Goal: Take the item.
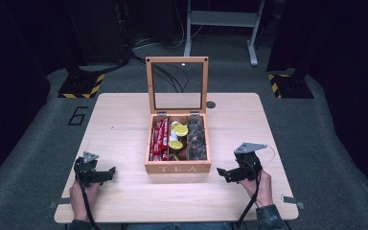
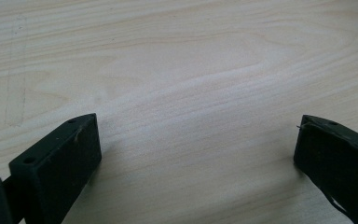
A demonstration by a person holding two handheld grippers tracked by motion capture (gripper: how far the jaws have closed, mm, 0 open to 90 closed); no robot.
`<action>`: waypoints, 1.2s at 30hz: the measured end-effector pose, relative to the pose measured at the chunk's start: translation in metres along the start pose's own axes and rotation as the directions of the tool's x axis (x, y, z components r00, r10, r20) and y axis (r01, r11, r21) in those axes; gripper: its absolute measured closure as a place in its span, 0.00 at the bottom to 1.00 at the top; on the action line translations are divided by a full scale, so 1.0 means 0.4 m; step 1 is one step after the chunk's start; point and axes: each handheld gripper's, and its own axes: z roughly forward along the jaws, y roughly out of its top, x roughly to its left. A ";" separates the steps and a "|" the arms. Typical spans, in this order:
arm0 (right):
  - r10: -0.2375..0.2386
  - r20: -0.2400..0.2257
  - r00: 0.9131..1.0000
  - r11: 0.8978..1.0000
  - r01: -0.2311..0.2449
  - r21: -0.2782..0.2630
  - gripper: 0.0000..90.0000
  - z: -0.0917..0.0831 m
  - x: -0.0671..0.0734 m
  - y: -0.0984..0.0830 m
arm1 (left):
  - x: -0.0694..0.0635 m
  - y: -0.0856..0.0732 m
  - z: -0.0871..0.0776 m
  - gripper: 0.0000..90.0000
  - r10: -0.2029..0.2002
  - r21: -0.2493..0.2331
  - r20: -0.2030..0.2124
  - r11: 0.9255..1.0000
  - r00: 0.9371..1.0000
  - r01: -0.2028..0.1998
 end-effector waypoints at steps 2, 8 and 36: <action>-0.005 -0.021 1.000 1.000 0.005 -0.002 0.03 0.009 -0.001 0.017 | 0.000 0.000 0.000 0.00 0.001 0.001 0.000 1.000 1.000 -0.001; -0.023 -0.054 0.998 1.000 0.023 -0.001 0.03 0.025 -0.002 0.047 | 0.000 0.000 0.000 0.00 0.001 0.001 0.000 1.000 1.000 -0.001; -0.088 -0.192 0.977 0.995 0.097 0.037 0.07 0.146 0.015 0.184 | 0.000 0.000 0.000 0.00 0.001 0.001 0.000 1.000 1.000 -0.001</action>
